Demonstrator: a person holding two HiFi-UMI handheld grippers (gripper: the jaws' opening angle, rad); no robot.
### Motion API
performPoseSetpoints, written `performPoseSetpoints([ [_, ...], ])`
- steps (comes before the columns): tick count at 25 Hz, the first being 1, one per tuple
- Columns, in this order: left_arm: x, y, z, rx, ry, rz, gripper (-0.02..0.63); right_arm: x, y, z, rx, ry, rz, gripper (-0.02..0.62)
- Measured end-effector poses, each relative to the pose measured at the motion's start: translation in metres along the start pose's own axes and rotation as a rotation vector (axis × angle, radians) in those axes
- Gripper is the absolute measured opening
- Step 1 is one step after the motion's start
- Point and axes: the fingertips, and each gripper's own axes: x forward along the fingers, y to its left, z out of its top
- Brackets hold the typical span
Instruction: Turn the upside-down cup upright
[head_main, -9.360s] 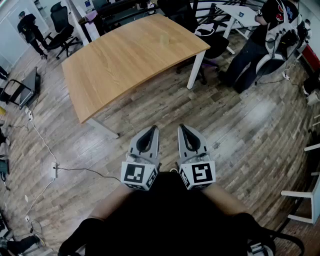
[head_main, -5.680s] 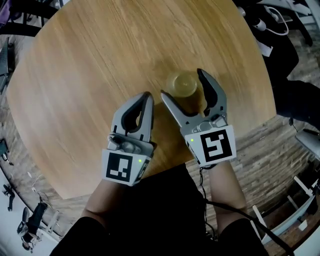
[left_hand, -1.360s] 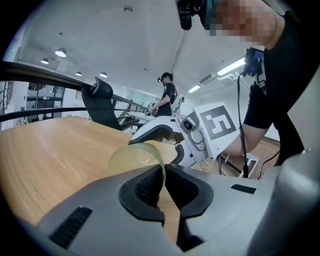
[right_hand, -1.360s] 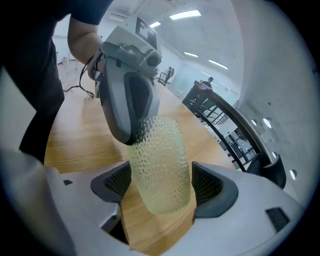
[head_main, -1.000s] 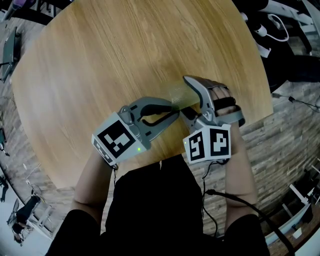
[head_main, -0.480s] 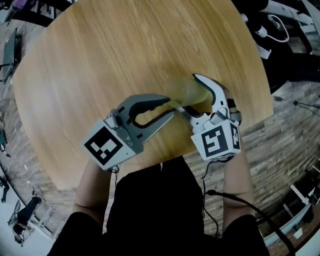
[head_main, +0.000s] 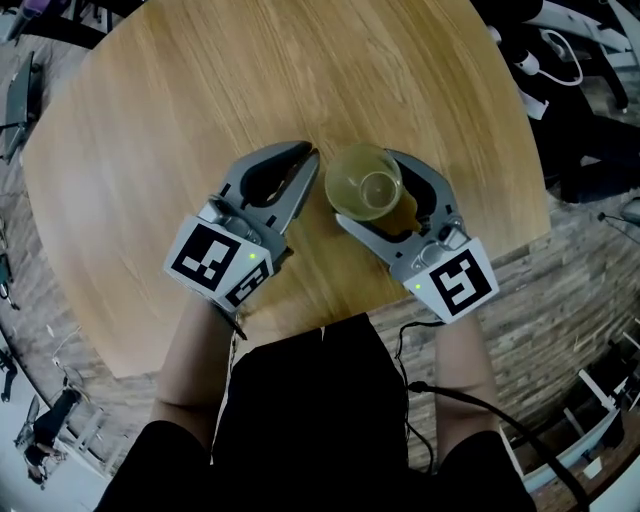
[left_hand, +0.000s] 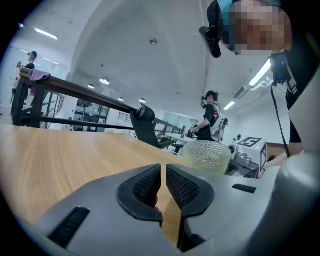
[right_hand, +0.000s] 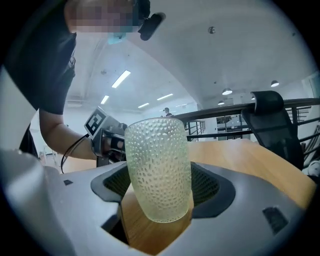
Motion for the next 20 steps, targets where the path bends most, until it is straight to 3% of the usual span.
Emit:
performPoseSetpoints([
  [8,0.021,0.004,-0.024,-0.016,0.06,0.046,0.011,0.013,0.008,-0.028,0.025,0.09,0.044,0.321],
  [14,0.029,0.002,-0.04,0.026,0.127,0.042,0.009,0.013,0.002,-0.047,0.032,0.166,0.049,0.321],
  [20,0.034,0.0,-0.052,0.044,0.172,0.036,0.008,0.015,0.004,-0.061,-0.021,0.237,0.057,0.321],
])
